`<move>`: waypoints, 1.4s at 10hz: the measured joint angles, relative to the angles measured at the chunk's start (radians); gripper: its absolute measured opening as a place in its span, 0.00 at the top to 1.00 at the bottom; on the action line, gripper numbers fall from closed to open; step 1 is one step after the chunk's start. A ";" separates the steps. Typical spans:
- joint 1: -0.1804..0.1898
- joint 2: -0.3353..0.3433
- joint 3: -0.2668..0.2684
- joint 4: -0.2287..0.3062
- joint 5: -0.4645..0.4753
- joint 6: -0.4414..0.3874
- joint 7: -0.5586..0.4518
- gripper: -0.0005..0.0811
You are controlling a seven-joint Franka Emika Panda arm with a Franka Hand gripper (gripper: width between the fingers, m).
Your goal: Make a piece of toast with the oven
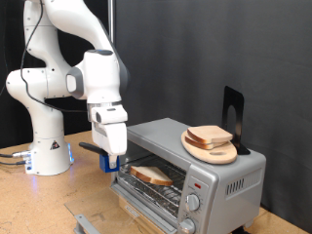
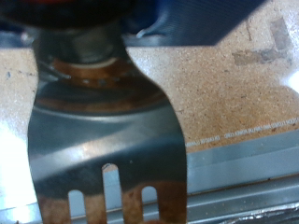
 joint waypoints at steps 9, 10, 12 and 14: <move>0.014 -0.013 0.037 0.026 0.060 -0.068 0.081 0.67; 0.016 -0.014 0.042 0.027 0.060 -0.069 0.084 0.67; 0.016 -0.014 0.046 0.027 0.060 -0.071 0.086 0.67; 0.011 -0.014 0.044 0.026 0.059 -0.079 0.082 0.67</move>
